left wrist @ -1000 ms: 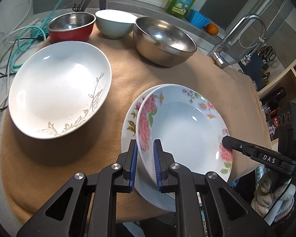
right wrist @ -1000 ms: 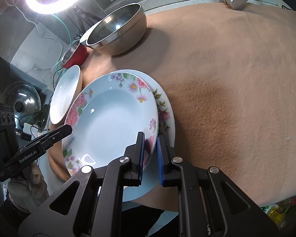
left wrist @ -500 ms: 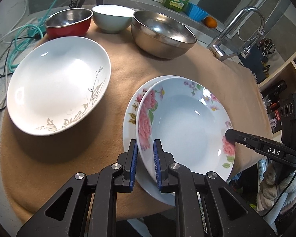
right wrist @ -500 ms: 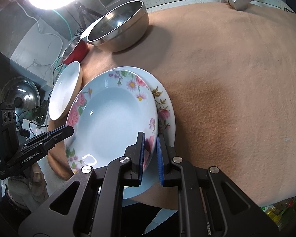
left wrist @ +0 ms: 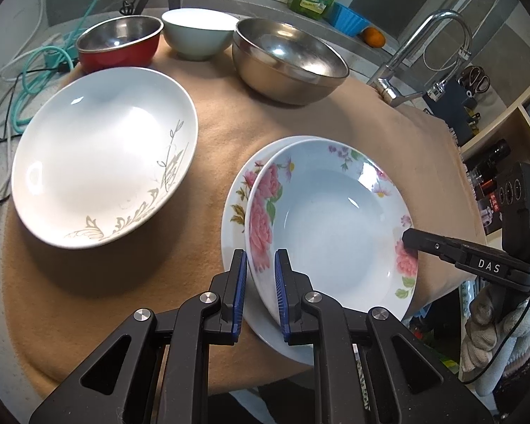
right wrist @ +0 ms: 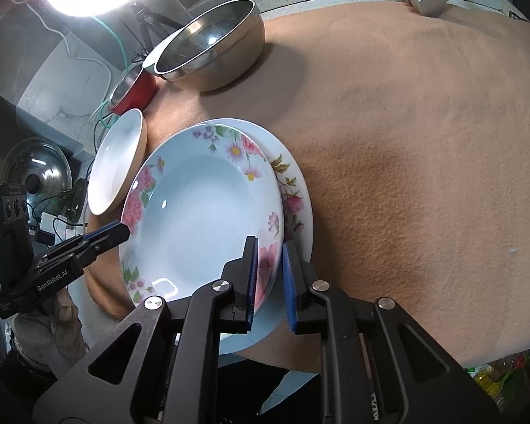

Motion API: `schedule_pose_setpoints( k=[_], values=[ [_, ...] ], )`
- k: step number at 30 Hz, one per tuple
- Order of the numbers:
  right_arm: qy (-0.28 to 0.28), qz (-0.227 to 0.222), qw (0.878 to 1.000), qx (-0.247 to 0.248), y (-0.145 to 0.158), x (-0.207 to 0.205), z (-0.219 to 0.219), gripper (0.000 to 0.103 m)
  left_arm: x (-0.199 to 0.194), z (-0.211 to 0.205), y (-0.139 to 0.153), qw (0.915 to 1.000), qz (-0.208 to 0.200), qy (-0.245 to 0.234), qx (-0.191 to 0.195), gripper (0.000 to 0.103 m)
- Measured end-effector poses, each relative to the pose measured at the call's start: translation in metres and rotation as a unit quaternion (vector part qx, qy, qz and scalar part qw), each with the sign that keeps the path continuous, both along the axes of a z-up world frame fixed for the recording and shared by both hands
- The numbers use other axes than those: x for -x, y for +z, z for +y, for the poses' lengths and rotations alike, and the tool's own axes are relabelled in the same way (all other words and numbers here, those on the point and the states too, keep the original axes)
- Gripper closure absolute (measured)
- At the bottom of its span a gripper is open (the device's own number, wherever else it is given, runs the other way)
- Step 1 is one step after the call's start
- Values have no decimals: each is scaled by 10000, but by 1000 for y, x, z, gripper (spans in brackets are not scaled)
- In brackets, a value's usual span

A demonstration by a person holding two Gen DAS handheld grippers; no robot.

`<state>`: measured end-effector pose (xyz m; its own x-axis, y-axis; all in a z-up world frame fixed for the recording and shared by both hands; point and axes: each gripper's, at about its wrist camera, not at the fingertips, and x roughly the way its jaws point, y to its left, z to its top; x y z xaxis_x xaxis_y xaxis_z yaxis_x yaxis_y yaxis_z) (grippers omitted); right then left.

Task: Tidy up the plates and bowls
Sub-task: 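Open both grippers and lift them off the stacked plates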

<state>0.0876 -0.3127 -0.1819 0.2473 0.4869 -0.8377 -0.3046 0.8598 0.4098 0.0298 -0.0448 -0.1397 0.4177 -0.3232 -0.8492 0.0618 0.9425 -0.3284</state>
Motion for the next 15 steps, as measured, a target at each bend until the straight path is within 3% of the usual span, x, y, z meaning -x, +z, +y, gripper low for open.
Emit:
schedule_pose_setpoints(
  k=[4,8,15],
  values=[
    [-79,-107,9999,26,7,0,-1,87,0,3,5,10000,-91,6,16,89],
    [-138,-451,9989,79,26,2,1,66,-1,9,13,9998,-179,60,97,89],
    [258,-1064,9940,63,61,10,34,48,0,37,25,9982,-382,419,196,88]
  ],
)
